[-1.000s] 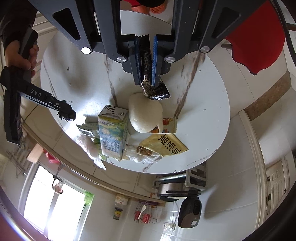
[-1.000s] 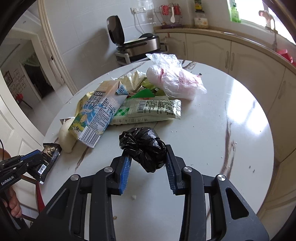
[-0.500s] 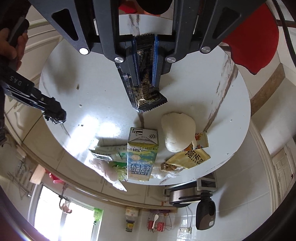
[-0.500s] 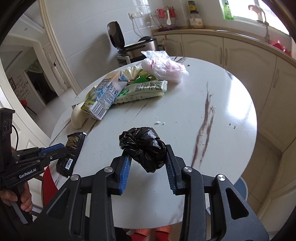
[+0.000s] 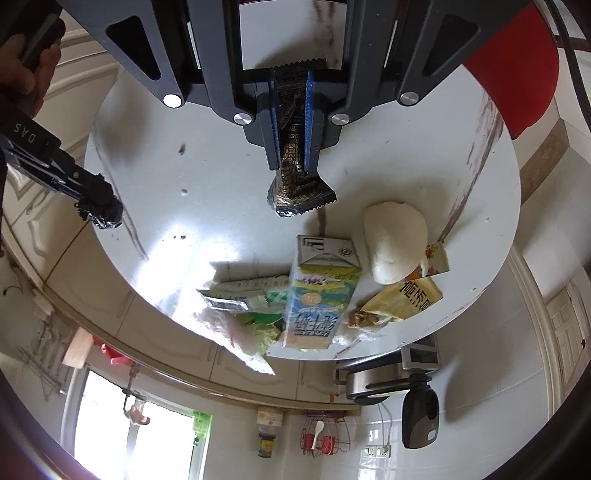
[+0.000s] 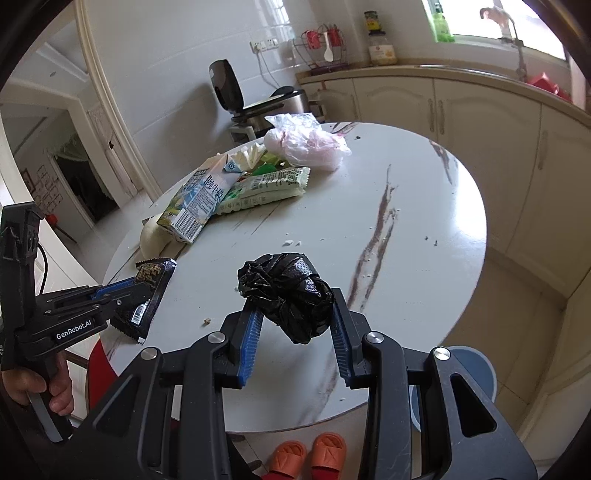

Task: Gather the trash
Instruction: 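Carry both items to the blue bin and open both tools to drop them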

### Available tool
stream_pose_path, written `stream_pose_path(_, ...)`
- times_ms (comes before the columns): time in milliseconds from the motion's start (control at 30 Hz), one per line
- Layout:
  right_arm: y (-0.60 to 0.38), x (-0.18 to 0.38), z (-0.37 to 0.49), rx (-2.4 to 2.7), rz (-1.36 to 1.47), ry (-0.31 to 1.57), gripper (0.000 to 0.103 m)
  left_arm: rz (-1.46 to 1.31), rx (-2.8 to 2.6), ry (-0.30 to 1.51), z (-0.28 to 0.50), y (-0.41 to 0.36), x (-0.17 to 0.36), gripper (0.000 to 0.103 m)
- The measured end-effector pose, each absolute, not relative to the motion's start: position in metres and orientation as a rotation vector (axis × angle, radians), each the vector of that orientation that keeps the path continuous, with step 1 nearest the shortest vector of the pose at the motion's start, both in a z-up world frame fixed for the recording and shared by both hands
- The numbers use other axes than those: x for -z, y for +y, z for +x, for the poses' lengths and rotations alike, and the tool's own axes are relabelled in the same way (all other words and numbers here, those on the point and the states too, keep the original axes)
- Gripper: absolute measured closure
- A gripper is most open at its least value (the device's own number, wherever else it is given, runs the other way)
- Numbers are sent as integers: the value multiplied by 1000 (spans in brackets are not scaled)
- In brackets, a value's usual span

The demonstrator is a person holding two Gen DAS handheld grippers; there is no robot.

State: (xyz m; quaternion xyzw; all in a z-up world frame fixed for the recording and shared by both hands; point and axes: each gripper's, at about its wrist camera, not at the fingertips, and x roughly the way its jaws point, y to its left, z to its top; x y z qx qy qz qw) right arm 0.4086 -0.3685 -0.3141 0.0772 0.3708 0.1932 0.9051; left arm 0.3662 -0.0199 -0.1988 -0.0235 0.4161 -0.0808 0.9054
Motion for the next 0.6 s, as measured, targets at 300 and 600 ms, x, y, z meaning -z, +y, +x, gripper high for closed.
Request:
stream_pose_path(300, -469, 298, 381, -220, 256, 671, 70, 31, 516, 775, 365, -147, 151, 97)
stream_pose_path(600, -579, 345, 362, 61, 346, 753, 70, 192, 772, 884, 398, -315, 202, 97)
